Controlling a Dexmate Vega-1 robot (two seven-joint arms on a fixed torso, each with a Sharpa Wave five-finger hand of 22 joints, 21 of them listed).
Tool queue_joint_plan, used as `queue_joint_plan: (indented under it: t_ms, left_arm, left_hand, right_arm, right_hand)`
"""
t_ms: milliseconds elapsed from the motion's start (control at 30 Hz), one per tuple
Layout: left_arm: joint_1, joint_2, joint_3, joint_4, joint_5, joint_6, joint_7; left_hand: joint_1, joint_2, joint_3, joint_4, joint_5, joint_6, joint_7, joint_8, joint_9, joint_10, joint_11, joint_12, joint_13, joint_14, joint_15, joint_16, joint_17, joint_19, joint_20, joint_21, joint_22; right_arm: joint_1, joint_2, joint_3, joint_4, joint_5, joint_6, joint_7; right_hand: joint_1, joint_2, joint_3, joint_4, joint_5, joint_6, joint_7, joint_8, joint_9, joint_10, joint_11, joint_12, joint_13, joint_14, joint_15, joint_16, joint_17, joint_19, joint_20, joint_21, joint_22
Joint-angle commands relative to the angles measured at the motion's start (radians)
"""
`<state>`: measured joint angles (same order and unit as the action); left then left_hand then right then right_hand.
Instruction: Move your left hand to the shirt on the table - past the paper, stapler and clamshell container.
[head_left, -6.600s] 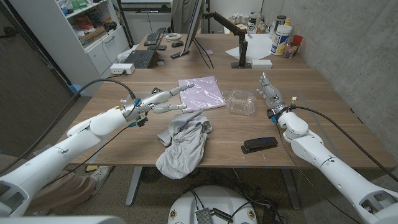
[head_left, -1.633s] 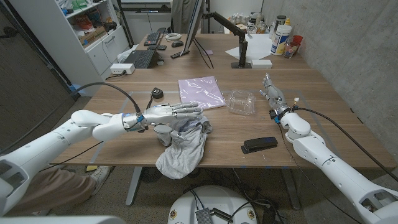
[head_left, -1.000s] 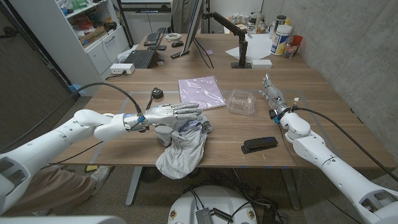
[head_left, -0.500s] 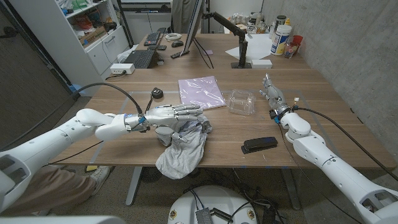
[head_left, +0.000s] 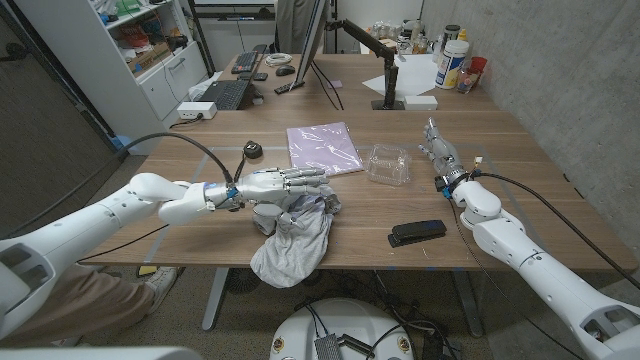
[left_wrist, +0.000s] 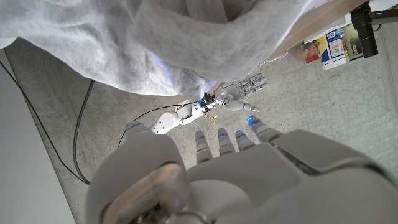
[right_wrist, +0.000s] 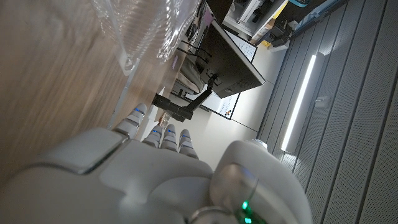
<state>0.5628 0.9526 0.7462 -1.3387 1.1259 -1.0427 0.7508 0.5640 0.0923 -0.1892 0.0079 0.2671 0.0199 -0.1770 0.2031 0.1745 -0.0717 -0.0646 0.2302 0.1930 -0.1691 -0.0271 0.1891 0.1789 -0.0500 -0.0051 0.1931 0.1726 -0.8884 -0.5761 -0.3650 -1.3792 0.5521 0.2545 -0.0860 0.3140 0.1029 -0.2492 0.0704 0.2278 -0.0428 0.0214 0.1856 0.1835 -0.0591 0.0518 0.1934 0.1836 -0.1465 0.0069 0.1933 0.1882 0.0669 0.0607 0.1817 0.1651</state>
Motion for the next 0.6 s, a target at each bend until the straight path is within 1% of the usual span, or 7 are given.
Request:
queue_joint_plan:
  t_ms: [33, 267, 600]
  left_arm:
    - [-0.034, -0.016, 0.053, 0.016, 0.026, 0.027, 0.050]
    - [-0.042, -0.016, 0.073, 0.013, 0.026, 0.041, 0.058]
    - [-0.055, -0.021, 0.095, 0.017, 0.025, 0.038, 0.052]
  left_hand:
    - [0.012, -0.001, -0.002, -0.005, -0.002, 0.004, -0.002, -0.002, 0.005, -0.003, -0.001, 0.004, 0.005, -0.024, -0.057, -0.001, 0.003, 0.003, -0.002, 0.002, 0.002]
    - [0.013, -0.001, -0.002, -0.006, -0.003, 0.004, -0.001, -0.003, 0.005, -0.003, -0.001, 0.003, 0.005, -0.024, -0.057, -0.001, 0.003, 0.003, 0.000, 0.001, 0.002]
    - [0.015, 0.000, 0.000, -0.007, -0.005, 0.004, 0.000, -0.005, 0.005, -0.003, -0.001, 0.003, 0.005, -0.024, -0.057, -0.001, 0.003, 0.003, 0.000, 0.001, 0.002]
  right_arm:
    - [-0.009, -0.007, 0.006, 0.000, 0.006, 0.004, 0.003]
    - [-0.003, -0.004, 0.003, 0.013, 0.003, 0.015, 0.012]
    - [-0.002, -0.002, 0.007, 0.020, 0.007, 0.020, 0.013]
  right_hand:
    - [0.007, 0.009, 0.001, 0.000, -0.001, 0.003, -0.002, 0.009, 0.003, -0.004, -0.002, 0.002, 0.004, -0.007, 0.000, 0.001, 0.001, -0.004, 0.006, 0.006, 0.004]
    - [0.008, 0.009, 0.001, 0.000, -0.002, 0.003, -0.001, 0.008, 0.003, -0.004, -0.002, 0.002, 0.004, -0.007, -0.001, 0.001, 0.001, -0.004, 0.006, 0.006, 0.004]
    - [0.008, 0.009, 0.002, -0.001, -0.002, 0.004, -0.002, 0.008, 0.003, -0.005, -0.003, 0.002, 0.004, -0.007, -0.001, 0.001, 0.001, -0.004, 0.007, 0.006, 0.004]
